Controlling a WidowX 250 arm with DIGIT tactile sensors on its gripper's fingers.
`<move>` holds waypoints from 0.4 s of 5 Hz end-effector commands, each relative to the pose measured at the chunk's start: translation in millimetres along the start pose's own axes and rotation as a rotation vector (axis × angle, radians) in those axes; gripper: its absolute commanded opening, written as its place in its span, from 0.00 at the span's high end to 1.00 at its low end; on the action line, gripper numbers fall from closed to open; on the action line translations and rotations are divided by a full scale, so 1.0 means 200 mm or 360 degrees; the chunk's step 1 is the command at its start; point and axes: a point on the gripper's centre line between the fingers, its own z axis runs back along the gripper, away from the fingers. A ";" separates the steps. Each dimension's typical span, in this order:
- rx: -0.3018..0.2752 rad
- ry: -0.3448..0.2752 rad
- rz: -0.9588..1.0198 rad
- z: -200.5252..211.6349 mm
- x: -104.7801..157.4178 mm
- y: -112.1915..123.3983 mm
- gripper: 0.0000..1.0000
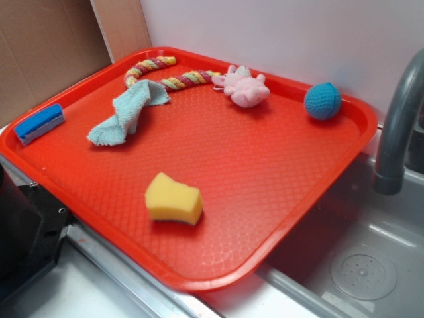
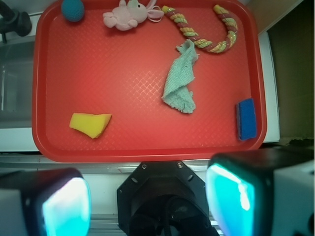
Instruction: Grab the blue sponge.
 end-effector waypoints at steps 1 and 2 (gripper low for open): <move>0.0000 0.0000 0.0000 0.00 0.00 0.00 0.00; -0.0002 -0.0012 0.0108 -0.26 0.17 0.25 0.00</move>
